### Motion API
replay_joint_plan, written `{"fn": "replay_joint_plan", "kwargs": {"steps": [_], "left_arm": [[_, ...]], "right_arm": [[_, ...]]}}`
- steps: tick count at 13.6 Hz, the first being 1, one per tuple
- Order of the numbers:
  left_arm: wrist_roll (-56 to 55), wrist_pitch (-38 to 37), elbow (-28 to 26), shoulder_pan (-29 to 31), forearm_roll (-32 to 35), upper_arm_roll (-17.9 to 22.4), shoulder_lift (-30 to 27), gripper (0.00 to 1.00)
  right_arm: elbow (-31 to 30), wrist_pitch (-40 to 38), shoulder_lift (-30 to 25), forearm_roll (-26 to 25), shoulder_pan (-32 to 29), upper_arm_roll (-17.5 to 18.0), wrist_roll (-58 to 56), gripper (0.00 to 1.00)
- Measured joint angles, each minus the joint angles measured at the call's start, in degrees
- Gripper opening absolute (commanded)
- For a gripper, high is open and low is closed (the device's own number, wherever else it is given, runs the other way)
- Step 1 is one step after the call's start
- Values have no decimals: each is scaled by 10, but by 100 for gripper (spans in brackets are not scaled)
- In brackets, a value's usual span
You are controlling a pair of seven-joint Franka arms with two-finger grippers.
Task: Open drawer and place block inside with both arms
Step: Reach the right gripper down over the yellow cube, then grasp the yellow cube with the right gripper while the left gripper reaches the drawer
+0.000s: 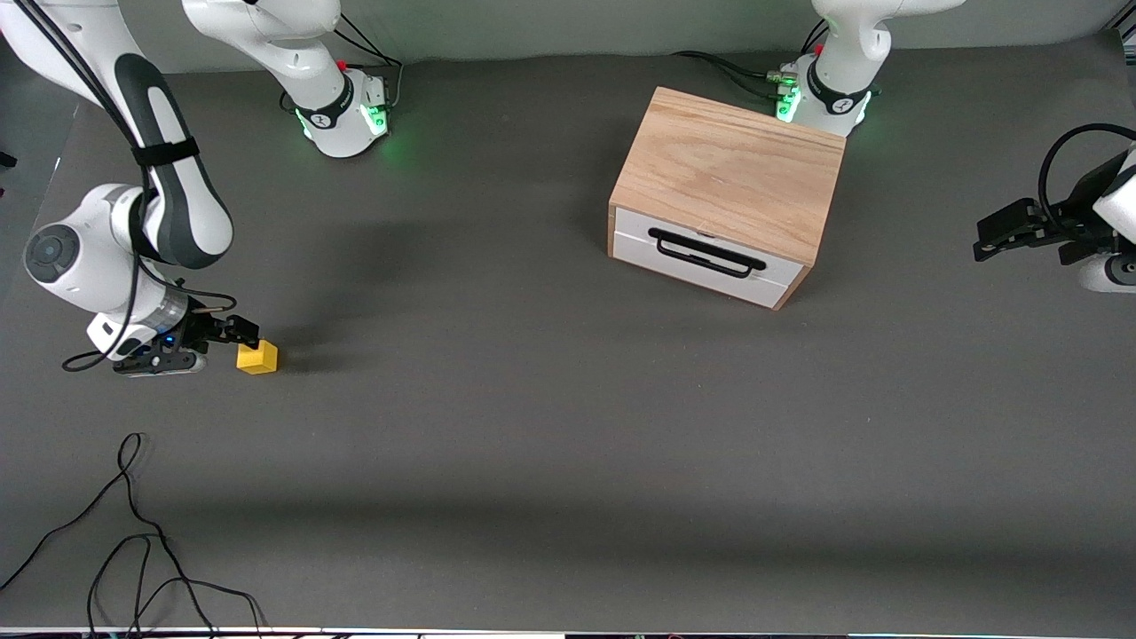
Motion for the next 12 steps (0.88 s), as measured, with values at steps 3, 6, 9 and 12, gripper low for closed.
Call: {"fn": "replay_joint_plan", "kwargs": {"steps": [3, 6, 9, 12], "left_arm": [[0, 0, 0, 0, 0, 0, 0, 100], [0, -1, 0, 0, 0, 0, 0, 100], [0, -1, 0, 0, 0, 0, 0, 100], [0, -2, 0, 0, 0, 0, 0, 100]], "right_arm": [[-1, 20, 28, 1, -2, -1, 0, 100], [-1, 46, 60, 4, -3, -1, 0, 100], [-1, 65, 86, 7, -3, -1, 0, 100], [-1, 75, 97, 14, -3, -1, 0, 89]]}}
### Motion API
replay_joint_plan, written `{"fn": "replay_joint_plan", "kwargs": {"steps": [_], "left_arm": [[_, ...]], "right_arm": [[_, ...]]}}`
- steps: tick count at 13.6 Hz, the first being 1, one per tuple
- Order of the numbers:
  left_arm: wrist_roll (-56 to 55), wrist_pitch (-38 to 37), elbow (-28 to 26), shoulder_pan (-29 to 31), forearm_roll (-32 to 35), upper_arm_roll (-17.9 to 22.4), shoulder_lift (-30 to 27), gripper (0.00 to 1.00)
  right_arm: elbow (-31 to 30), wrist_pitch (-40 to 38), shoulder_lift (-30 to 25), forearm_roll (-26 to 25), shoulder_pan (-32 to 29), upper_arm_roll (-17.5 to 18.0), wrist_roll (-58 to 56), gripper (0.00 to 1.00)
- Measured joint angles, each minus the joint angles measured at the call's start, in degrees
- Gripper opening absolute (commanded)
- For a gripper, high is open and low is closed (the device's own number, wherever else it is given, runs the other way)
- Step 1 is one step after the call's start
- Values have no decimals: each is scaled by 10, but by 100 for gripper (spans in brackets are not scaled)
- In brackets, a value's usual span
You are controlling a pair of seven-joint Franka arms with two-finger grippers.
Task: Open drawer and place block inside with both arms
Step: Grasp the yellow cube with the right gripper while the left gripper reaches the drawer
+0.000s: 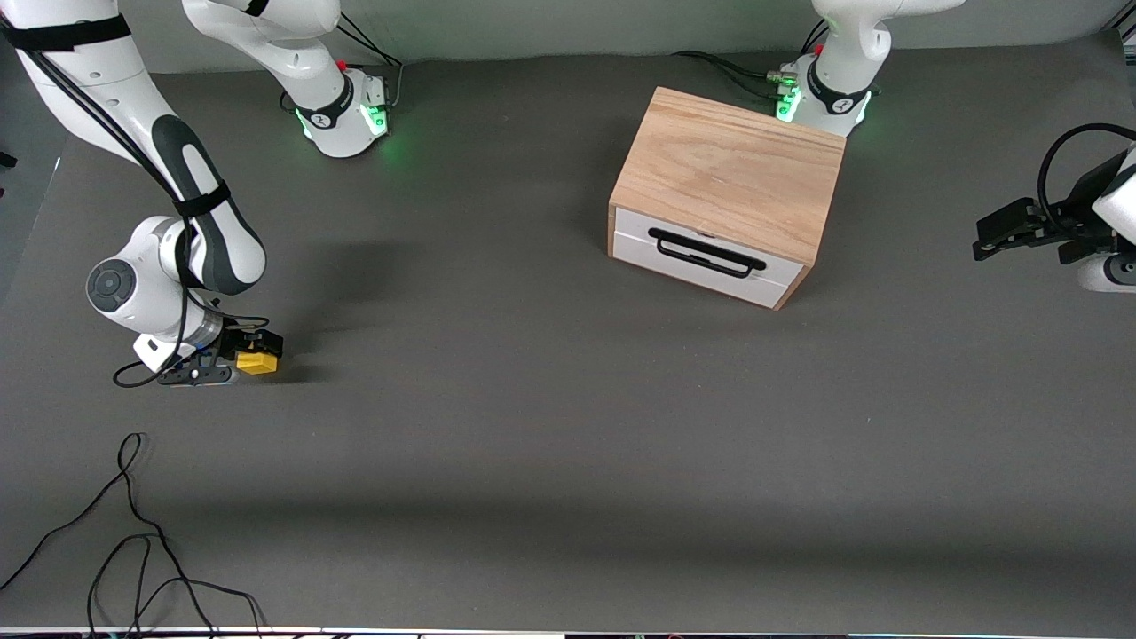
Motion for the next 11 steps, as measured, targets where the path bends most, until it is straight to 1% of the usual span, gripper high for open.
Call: {"fn": "replay_joint_plan", "kwargs": {"steps": [1, 2, 3, 4, 5, 7, 9, 10, 11], "left_arm": [[0, 0, 0, 0, 0, 0, 0, 100], [0, 0, 0, 0, 0, -1, 0, 100], [0, 0, -1, 0, -1, 0, 2, 100], [0, 0, -1, 0, -2, 0, 3, 100], [-1, 0, -2, 0, -2, -1, 5, 100], [-21, -4, -4, 0, -3, -5, 5, 100], [-107, -7, -5, -2, -13, -16, 6, 100], [-161, -7, -6, -5, -19, -27, 6, 100], [-217, -7, -7, -9, -22, -41, 8, 100]], "right_arm": [[0, 0, 0, 1, 0, 0, 0, 71], [1, 0, 0, 2, 0, 0, 0, 55], [1, 0, 0, 3, 0, 0, 0, 44], [2, 0, 0, 3, 0, 0, 0, 36], [2, 0, 0, 3, 0, 0, 0, 30], [2, 0, 0, 3, 0, 0, -1, 29], [8, -8, 0, 3, 1, 0, -1, 29], [21, -32, -2, 3, 2, 0, -1, 29], [44, -74, -8, 3, 3, 0, -1, 29]]}}
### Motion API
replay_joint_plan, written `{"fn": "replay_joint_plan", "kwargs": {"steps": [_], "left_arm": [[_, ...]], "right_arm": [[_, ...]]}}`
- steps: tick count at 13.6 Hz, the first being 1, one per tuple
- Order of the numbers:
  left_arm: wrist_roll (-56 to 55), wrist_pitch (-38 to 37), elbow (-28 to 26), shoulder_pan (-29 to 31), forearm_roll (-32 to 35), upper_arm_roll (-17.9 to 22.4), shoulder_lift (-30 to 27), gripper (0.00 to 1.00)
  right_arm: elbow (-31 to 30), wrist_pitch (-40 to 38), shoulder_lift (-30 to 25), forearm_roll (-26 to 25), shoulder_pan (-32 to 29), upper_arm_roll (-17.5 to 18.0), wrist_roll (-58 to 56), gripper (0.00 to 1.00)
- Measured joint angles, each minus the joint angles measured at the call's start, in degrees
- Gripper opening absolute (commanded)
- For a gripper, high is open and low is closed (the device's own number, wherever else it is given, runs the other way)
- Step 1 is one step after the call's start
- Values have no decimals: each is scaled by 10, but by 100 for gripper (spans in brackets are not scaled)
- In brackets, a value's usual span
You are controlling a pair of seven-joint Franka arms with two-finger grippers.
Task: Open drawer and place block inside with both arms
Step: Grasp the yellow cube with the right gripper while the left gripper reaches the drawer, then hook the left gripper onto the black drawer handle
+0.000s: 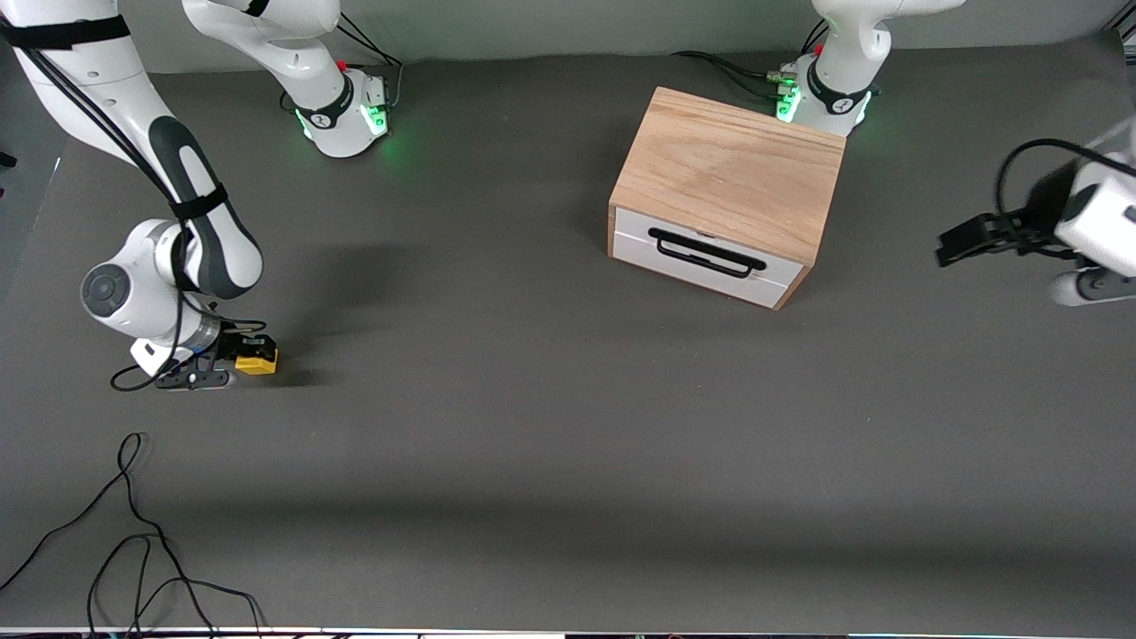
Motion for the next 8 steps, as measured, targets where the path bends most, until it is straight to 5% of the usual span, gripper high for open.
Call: {"fn": "replay_joint_plan", "kwargs": {"steps": [8], "left_arm": [[-375, 12, -8, -86, -23, -50, 79, 100]], "right_arm": [[231, -391, -120, 0, 2, 0, -2, 29]]}}
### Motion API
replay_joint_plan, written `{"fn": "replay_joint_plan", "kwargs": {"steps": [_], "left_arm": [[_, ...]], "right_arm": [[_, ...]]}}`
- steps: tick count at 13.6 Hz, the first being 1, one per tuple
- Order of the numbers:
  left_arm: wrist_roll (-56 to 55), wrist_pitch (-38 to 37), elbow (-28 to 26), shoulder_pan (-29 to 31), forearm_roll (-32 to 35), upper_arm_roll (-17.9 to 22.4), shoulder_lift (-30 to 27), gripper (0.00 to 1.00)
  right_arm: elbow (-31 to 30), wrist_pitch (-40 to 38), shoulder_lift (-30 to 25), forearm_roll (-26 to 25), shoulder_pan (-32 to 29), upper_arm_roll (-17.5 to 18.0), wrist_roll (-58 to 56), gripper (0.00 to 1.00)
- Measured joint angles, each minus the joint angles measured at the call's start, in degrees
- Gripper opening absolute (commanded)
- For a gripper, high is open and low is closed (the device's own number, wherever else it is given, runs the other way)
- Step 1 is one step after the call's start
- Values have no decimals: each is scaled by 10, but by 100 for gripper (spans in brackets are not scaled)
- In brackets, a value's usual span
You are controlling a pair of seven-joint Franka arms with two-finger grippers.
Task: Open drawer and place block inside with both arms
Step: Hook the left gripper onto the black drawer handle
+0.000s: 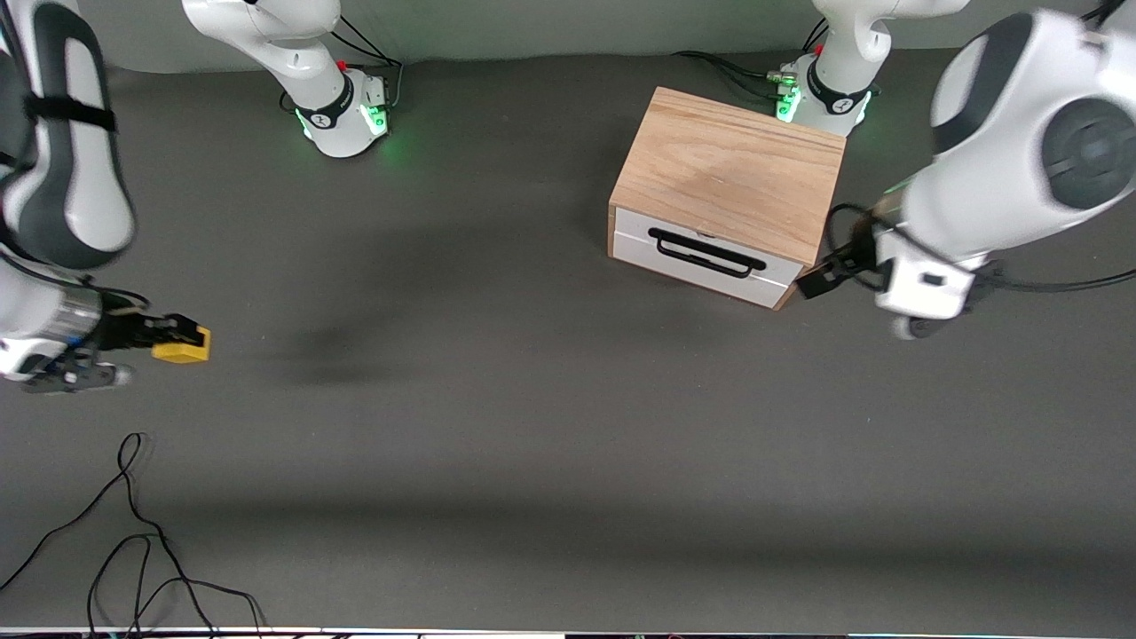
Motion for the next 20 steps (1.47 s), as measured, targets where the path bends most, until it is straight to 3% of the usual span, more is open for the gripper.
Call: {"fn": "replay_joint_plan", "kwargs": {"steps": [5, 13, 20], "left_arm": [[-197, 34, -30, -91, 2, -1, 64, 100], [-213, 175, -151, -92, 3, 5, 95, 100], [-218, 190, -189, -92, 3, 6, 100, 100]], "right_arm": [[72, -102, -36, -6, 6, 1, 10, 29], [72, -132, -68, -24, 90, 2, 132, 29], [71, -132, -75, -47, 91, 0, 170, 29]]}}
